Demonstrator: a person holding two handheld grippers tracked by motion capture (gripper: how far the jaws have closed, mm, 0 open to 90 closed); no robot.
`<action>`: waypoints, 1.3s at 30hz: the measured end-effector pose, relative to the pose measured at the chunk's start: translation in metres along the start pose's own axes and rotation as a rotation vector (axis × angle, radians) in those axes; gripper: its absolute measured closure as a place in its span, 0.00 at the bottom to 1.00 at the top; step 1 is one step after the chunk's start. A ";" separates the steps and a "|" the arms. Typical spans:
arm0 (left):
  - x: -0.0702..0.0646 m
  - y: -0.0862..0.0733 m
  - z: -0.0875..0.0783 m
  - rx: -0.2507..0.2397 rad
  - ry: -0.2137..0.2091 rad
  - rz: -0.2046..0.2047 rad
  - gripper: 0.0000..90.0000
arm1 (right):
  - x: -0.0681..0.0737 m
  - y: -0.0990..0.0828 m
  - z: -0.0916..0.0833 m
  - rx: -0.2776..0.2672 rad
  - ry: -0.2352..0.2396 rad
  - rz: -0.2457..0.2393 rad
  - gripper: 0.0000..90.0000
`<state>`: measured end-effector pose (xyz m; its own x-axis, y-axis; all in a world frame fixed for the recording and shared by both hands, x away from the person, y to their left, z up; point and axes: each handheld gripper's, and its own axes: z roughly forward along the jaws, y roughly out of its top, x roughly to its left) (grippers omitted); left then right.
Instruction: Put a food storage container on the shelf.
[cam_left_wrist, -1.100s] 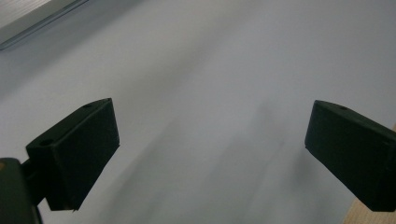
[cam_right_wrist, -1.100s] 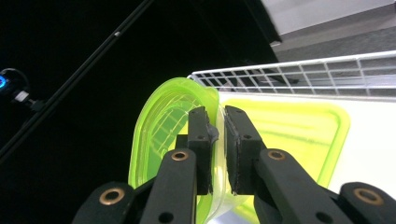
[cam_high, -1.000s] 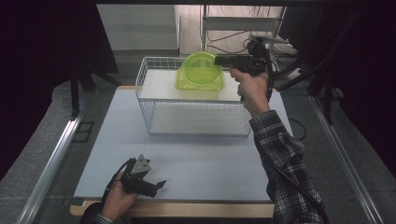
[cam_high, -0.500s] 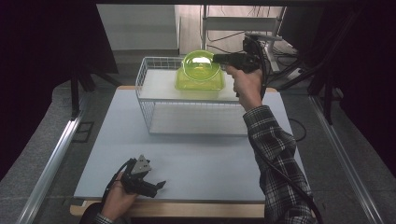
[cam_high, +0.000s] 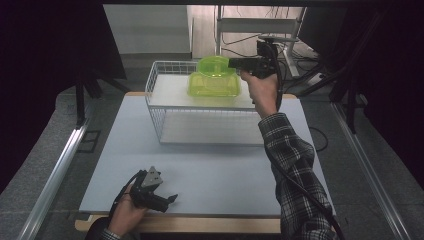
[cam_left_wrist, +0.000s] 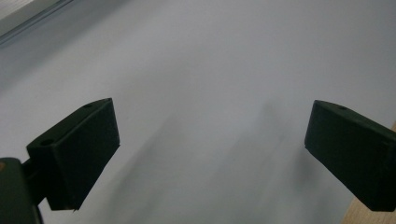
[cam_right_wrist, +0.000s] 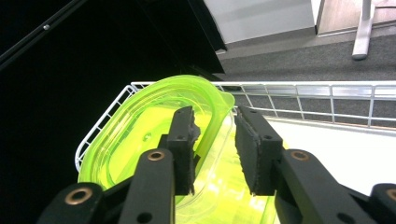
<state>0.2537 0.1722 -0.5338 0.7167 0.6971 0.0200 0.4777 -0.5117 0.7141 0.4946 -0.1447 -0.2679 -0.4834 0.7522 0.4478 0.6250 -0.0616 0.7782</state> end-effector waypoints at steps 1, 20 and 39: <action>0.000 0.000 0.000 0.000 0.000 0.000 0.03 | 0.000 0.000 0.000 0.001 -0.001 -0.001 0.72; -0.001 0.000 0.001 0.010 -0.003 0.011 0.03 | 0.006 -0.004 -0.018 0.008 0.015 -0.177 0.32; 0.001 0.001 -0.001 -0.008 -0.015 -0.019 0.03 | 0.014 -0.029 -0.032 0.029 0.049 -0.294 0.16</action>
<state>0.2539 0.1728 -0.5323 0.7150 0.6991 -0.0039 0.4873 -0.4944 0.7197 0.4500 -0.1529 -0.2703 -0.6753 0.7020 0.2262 0.4702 0.1735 0.8653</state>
